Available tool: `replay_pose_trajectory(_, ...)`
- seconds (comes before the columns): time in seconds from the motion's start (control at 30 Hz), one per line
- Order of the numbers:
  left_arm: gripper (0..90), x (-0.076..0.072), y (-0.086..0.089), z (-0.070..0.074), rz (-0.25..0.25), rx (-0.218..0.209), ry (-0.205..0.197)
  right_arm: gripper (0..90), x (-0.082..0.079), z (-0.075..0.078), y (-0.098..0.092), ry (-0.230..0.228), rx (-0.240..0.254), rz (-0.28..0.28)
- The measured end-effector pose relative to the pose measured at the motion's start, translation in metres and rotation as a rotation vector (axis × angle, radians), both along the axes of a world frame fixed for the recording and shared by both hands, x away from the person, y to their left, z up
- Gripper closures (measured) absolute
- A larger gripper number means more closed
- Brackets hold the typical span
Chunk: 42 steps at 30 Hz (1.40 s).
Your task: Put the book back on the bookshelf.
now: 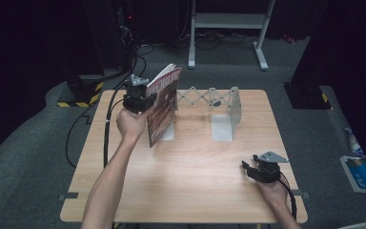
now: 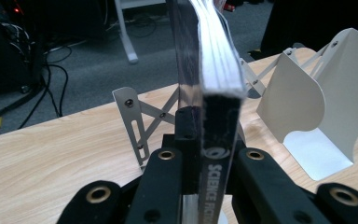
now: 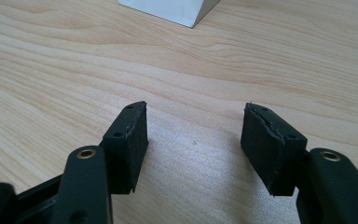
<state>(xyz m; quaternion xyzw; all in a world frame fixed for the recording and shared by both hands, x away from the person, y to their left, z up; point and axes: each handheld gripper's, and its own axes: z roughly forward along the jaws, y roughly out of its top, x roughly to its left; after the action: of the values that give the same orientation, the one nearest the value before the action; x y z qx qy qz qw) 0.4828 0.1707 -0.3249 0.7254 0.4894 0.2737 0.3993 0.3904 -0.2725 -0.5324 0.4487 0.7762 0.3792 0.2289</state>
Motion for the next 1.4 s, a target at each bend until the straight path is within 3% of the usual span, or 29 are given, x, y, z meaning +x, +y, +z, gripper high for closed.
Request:
replay_pose_trajectory(0.27, 83.9, -0.001, 0.005, -0.009, -0.001, -0.020, -0.011, 41.1, 0.000, 0.000, 0.000, -0.002, -0.002, 0.001)
replay_pose_trajectory(0.6, 83.2, -0.002, 0.006, -0.012, -0.026, 0.036, 0.024, 41.0, 0.000, 0.000, 0.000, -0.004, -0.003, 0.001)
replay_pose_trajectory(0.83, 82.7, -0.004, 0.012, -0.014, -0.028, 0.040, 0.046, 41.0, 0.000, 0.000, 0.000, -0.003, -0.002, 0.001)
replay_pose_trajectory(1.4, 76.9, -0.004, 0.028, -0.020, 0.021, 0.038, 0.083, 41.0, 0.000, 0.000, 0.000, -0.005, -0.002, 0.002)
